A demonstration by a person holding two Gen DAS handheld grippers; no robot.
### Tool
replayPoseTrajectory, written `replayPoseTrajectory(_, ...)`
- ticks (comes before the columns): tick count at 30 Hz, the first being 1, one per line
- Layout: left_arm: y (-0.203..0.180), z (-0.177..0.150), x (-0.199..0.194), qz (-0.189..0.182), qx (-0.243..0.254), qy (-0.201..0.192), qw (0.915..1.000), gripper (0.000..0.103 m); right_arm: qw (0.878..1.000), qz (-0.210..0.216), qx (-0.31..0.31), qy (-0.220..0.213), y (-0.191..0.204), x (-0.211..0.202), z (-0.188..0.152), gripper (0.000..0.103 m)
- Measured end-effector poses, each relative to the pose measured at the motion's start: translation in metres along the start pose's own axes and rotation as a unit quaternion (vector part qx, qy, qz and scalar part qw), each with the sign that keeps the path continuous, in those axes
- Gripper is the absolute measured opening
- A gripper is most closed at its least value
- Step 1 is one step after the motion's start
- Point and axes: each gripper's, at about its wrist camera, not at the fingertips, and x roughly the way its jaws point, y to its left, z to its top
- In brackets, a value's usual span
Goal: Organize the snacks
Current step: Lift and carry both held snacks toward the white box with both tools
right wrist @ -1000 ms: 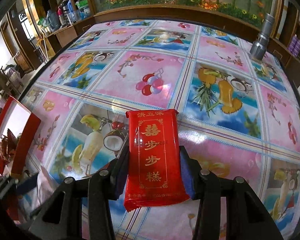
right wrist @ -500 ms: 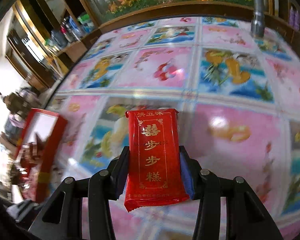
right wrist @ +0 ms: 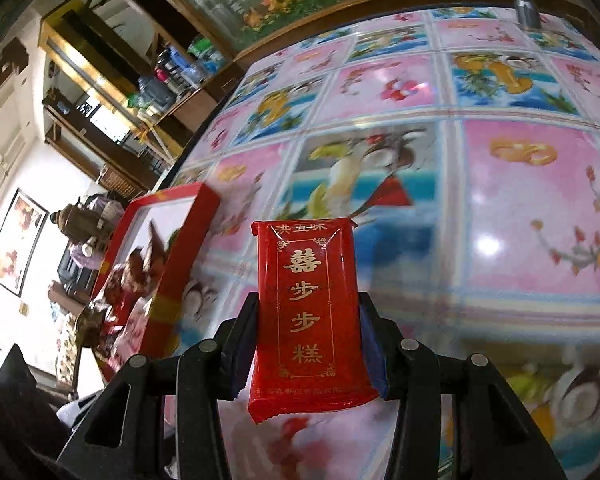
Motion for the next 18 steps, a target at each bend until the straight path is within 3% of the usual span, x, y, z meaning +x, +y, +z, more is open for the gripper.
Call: replayPoseTrajectory(18,0.07,-0.008,-0.058,0.059,-0.045,-0.07,0.9948,0.04,0.995,0.015,-0.096,0.014,0.108,0.013,-0.019,0.047)
